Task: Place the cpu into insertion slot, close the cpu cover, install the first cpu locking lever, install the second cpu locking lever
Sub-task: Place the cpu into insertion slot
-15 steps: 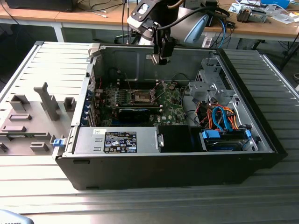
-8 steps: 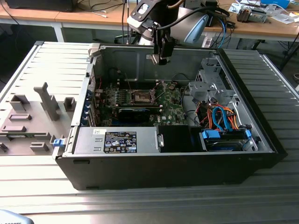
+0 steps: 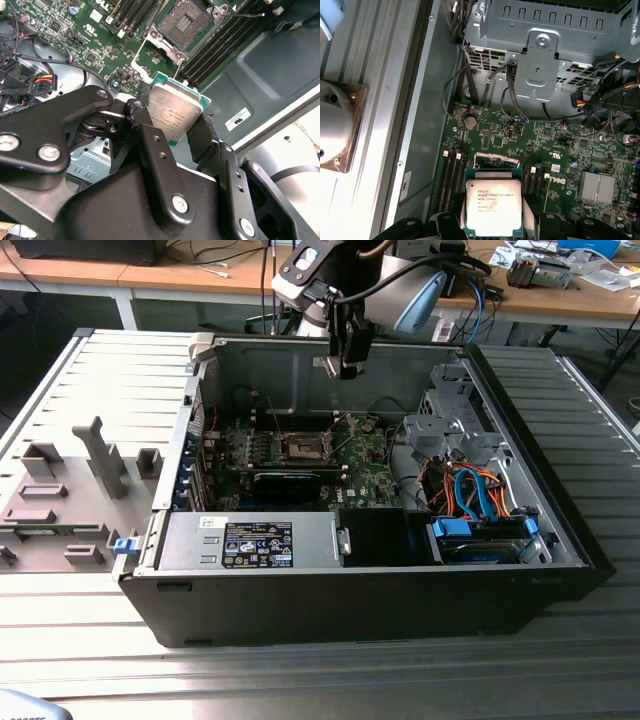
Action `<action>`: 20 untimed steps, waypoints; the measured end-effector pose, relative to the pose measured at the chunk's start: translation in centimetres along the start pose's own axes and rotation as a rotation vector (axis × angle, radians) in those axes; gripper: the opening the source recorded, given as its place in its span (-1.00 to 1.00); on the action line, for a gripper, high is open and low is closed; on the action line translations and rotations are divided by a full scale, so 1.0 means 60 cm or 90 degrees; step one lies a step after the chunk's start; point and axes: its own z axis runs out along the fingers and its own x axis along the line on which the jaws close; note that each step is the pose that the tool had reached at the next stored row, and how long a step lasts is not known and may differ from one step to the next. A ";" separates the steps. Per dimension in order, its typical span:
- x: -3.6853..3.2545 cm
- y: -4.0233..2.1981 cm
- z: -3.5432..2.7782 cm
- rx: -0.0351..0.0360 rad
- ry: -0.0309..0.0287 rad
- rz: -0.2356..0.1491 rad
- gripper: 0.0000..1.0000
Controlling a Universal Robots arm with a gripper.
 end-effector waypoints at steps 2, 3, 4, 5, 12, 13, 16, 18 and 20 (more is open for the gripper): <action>0.000 0.000 0.000 -0.0001 0.0000 0.001 0.09; 0.000 0.000 0.000 -0.0001 -0.0001 0.001 0.09; 0.000 0.000 0.000 -0.0001 -0.0001 0.002 0.09; 0.000 0.000 0.000 -0.0001 -0.0002 0.002 0.09; 0.000 0.000 0.000 -0.0003 -0.0004 0.006 0.09; 0.000 0.000 0.000 -0.0004 -0.0005 0.007 0.09; 0.000 0.000 0.000 -0.0004 -0.0006 0.008 0.09; 0.000 0.000 0.000 -0.0005 -0.0006 0.009 0.09; 0.000 0.000 0.000 -0.0005 -0.0007 0.010 0.09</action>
